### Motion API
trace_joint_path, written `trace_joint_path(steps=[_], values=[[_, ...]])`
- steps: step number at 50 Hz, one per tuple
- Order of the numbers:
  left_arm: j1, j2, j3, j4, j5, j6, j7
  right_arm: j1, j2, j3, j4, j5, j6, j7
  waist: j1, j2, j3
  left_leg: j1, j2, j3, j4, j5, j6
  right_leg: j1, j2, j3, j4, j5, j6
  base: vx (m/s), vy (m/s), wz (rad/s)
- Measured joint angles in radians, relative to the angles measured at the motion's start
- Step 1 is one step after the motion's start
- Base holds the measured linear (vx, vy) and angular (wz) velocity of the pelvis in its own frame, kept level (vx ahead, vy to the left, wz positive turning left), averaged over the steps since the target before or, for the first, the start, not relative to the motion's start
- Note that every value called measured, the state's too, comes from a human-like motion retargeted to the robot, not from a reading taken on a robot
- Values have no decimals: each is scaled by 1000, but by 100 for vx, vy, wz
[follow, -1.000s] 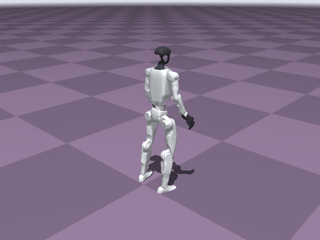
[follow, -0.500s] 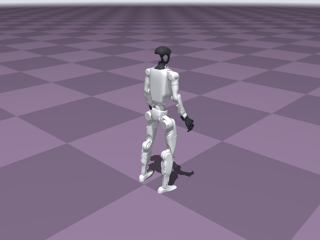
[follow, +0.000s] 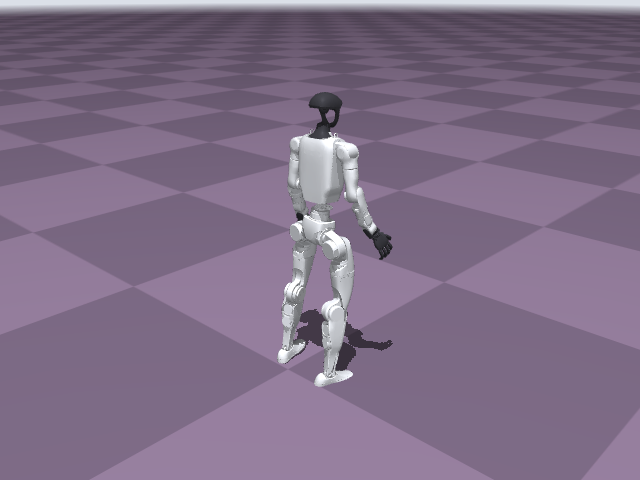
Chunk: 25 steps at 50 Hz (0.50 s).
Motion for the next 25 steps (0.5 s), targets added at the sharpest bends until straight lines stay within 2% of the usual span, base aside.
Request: trace_joint_path(steps=[13,25], values=[[-24,41,-138,-12,107,2,-42,10,-3,24,17,-8,-3,7,0,0,-7,-2,1,-5,-2,3,0,1,0,-5,-2,1,1,0,0,0],[-59,29,-165,-30,143,1,-50,12,-3,35,13,-15,-2,19,-6,6,-10,-3,2,3,-1,3,-1,-4,2,1,0,2,3,0,0,0]])
